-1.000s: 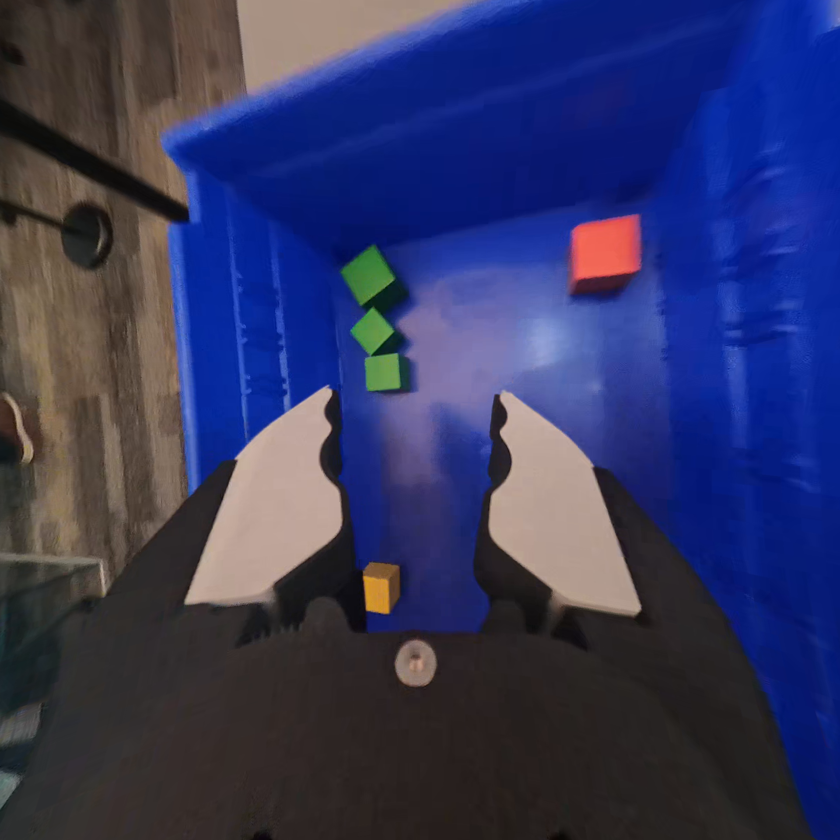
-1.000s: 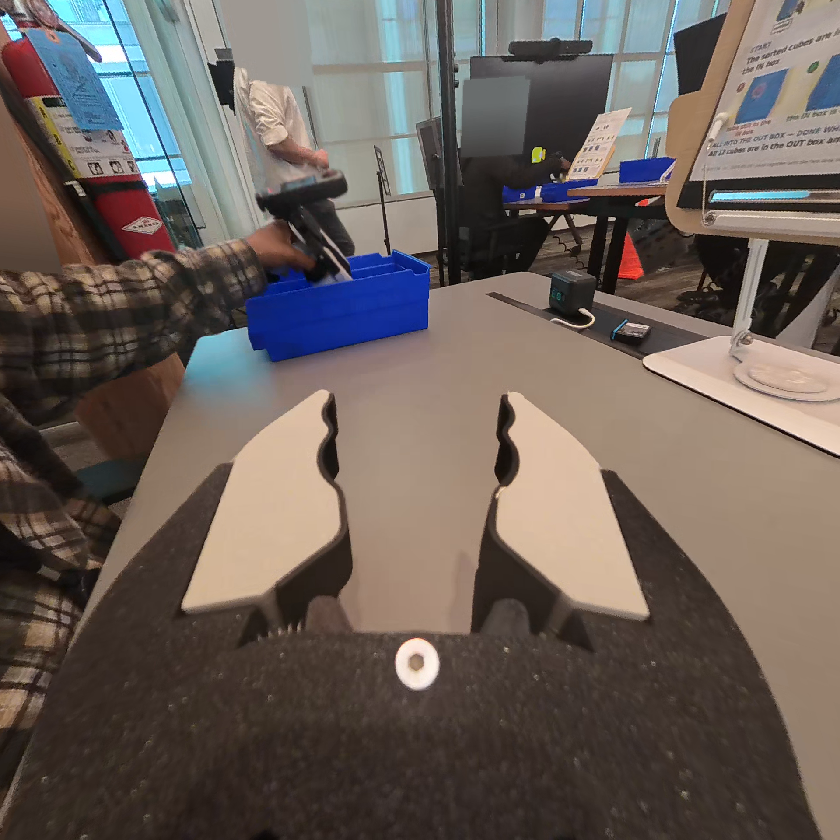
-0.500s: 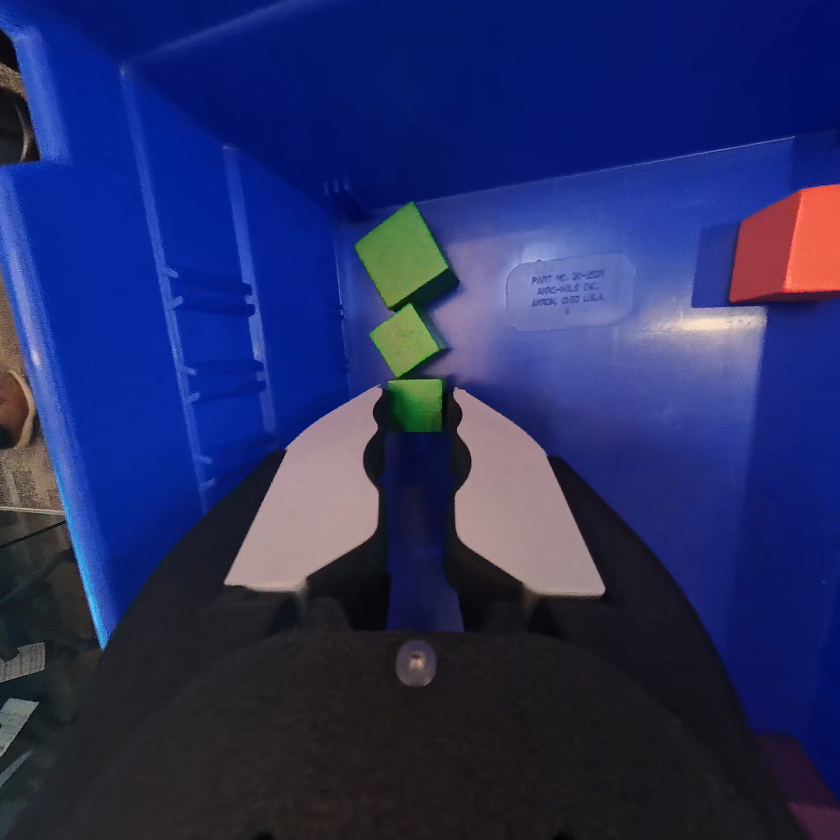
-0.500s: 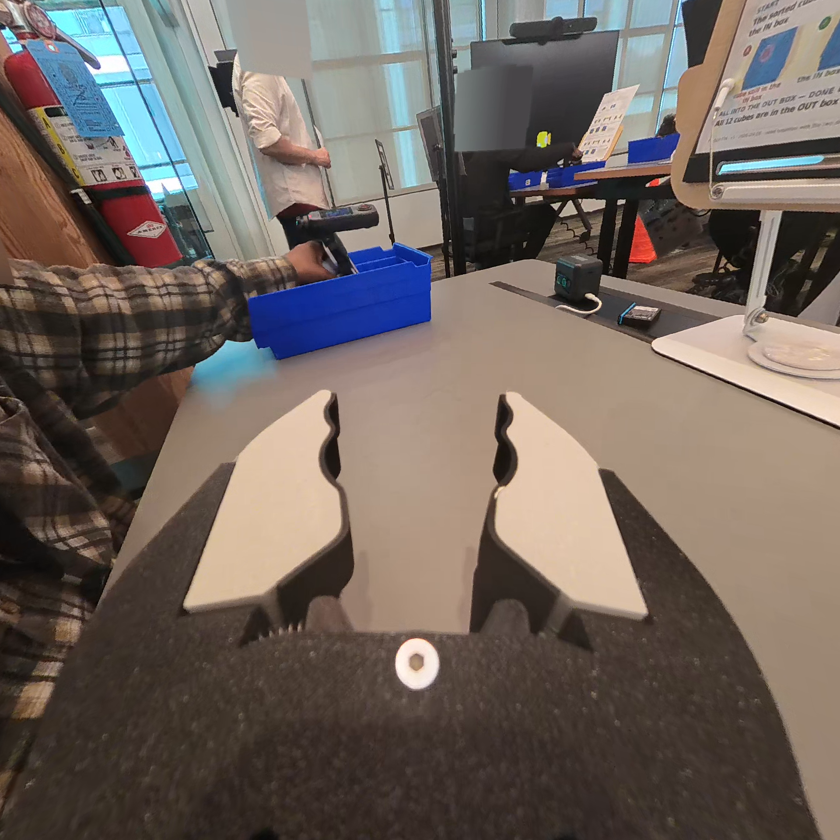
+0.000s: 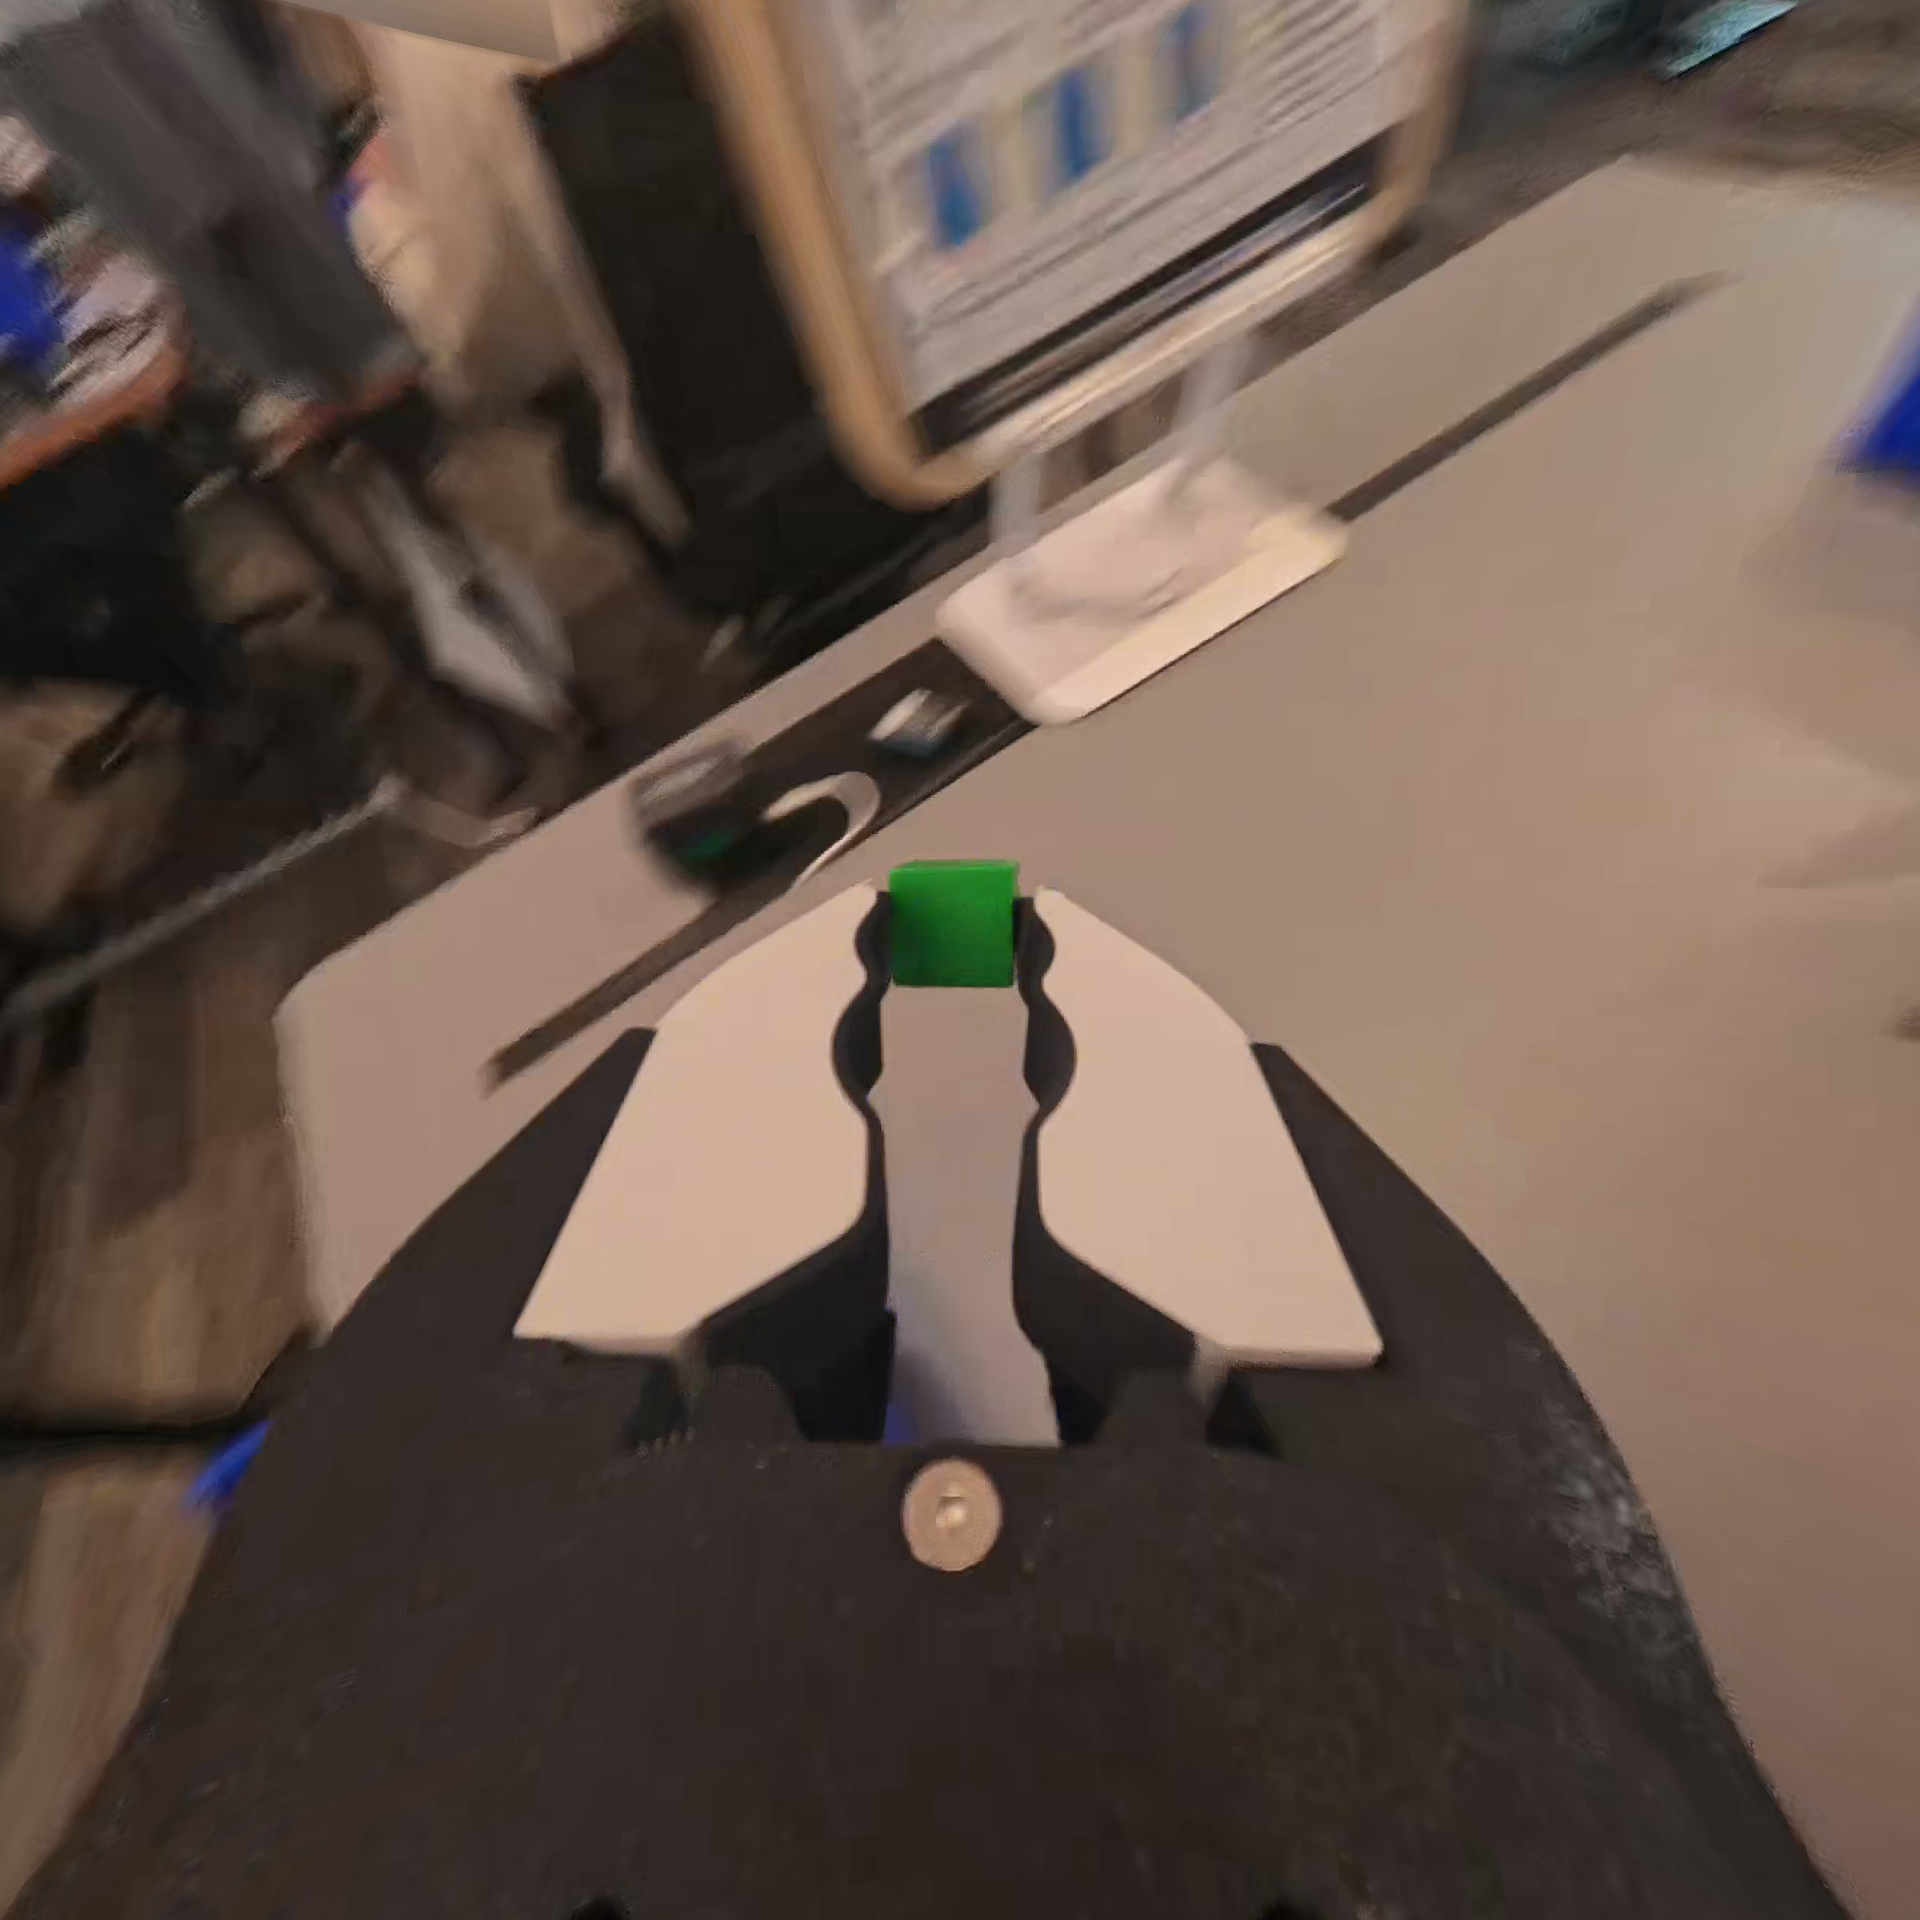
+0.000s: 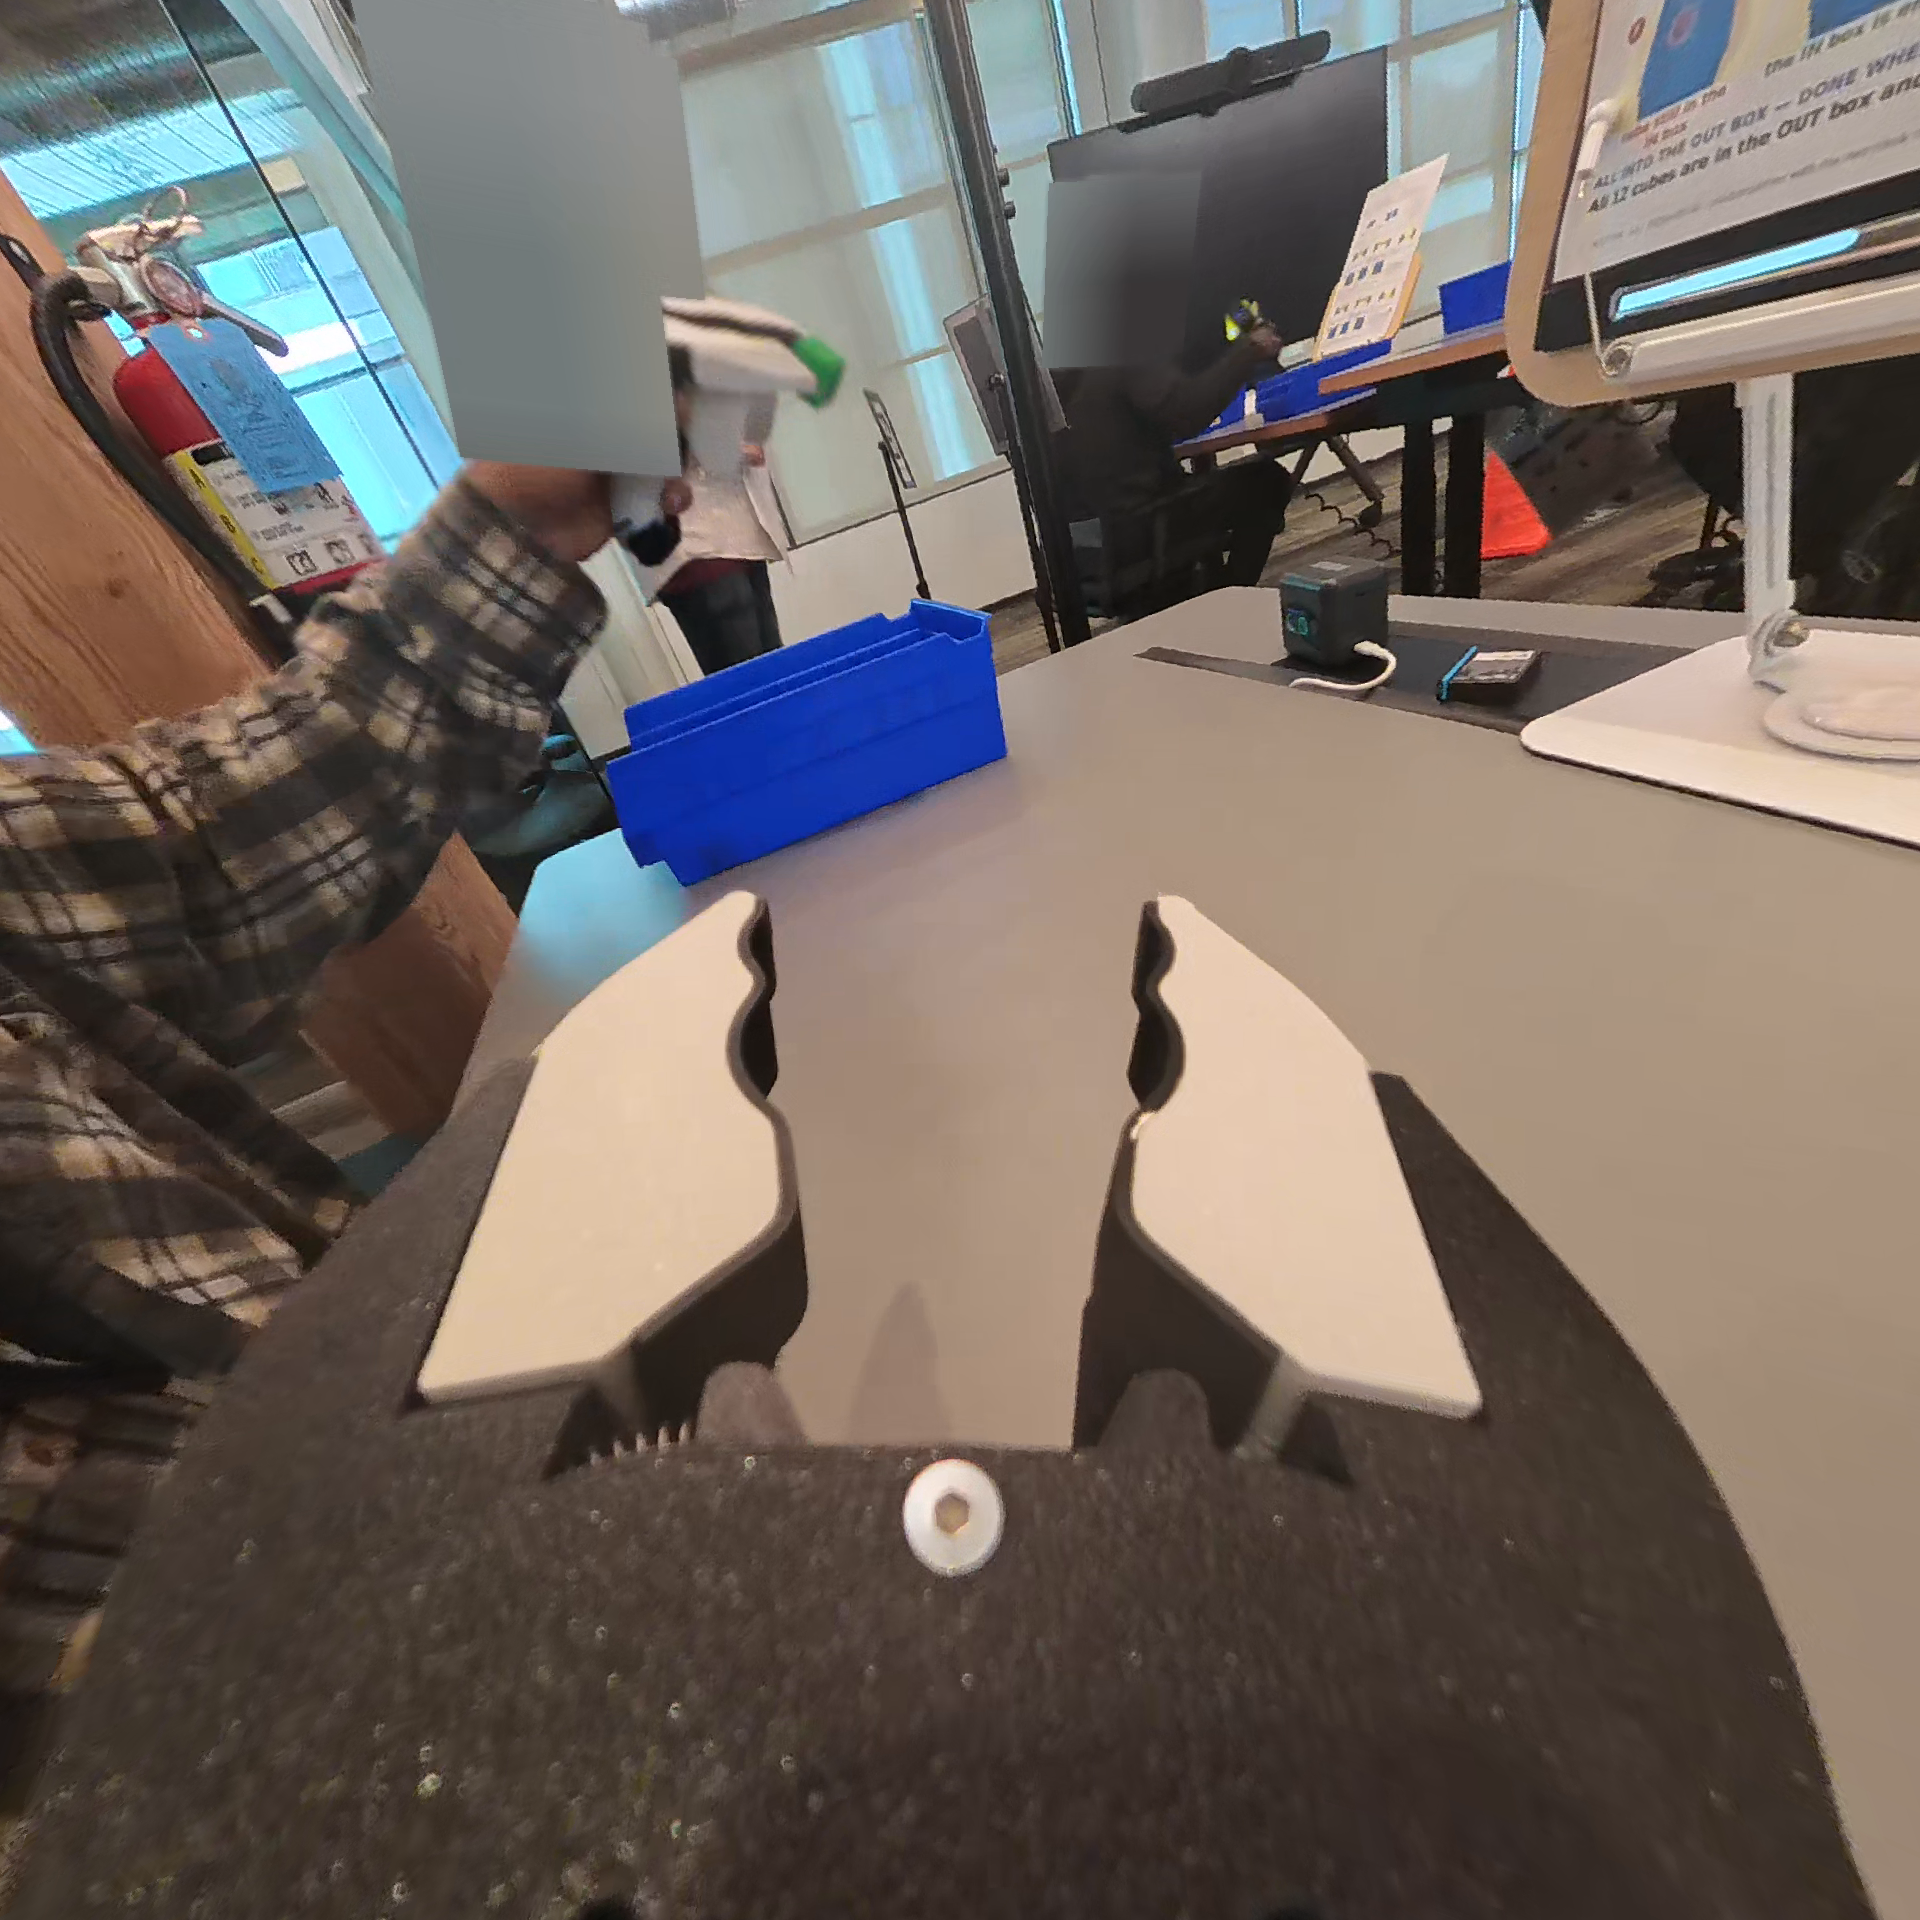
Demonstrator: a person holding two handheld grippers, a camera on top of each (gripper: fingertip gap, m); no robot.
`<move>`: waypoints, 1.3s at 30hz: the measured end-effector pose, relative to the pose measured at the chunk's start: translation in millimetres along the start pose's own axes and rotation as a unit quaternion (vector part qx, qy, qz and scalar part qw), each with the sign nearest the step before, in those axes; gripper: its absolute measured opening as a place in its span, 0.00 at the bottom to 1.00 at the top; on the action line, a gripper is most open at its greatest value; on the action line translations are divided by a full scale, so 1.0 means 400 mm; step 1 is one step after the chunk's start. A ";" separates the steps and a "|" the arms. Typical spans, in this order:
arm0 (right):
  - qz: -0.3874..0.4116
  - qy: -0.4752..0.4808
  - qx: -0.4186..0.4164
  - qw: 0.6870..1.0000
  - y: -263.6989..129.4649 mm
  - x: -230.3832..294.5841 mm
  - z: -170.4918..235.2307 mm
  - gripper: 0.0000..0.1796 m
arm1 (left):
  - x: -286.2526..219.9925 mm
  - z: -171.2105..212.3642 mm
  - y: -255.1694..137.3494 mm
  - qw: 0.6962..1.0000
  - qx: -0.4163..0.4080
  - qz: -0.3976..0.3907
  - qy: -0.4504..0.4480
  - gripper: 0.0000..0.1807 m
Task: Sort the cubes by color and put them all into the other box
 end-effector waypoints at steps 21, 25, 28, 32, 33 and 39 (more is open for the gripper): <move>0.035 -0.530 0.071 0.844 0.009 0.181 -0.089 0.32 | -0.706 0.020 0.292 0.729 -0.093 0.554 -0.392 0.12; 0.030 -0.525 0.076 0.847 0.026 0.179 -0.085 0.28 | -0.728 0.022 0.295 0.716 -0.090 0.559 -0.409 0.12; 0.021 -0.528 0.083 0.845 0.022 0.183 -0.085 0.12 | -0.745 0.021 0.296 0.700 -0.089 0.572 -0.418 0.13; 0.022 -0.507 0.087 0.858 -0.005 0.188 -0.102 0.12 | -0.760 0.012 0.299 0.686 -0.096 0.587 -0.419 0.13; 0.028 -0.501 0.085 0.861 -0.024 0.187 -0.118 0.12 | -0.760 0.010 0.300 0.680 -0.100 0.589 -0.425 0.14; 0.198 -0.382 0.206 0.879 -0.311 0.041 -0.318 0.12 | -0.715 0.044 0.296 0.759 -0.124 0.535 -0.350 0.31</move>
Point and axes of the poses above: each gripper's, where its closed fingertips meet, y out along the fingers, z out of its underside, x = y × z across the jaws, the point moved 7 cm from there along -y, back along the fingers, and after that the axes turned 8 degrees about -x, right-handed, at the moved point
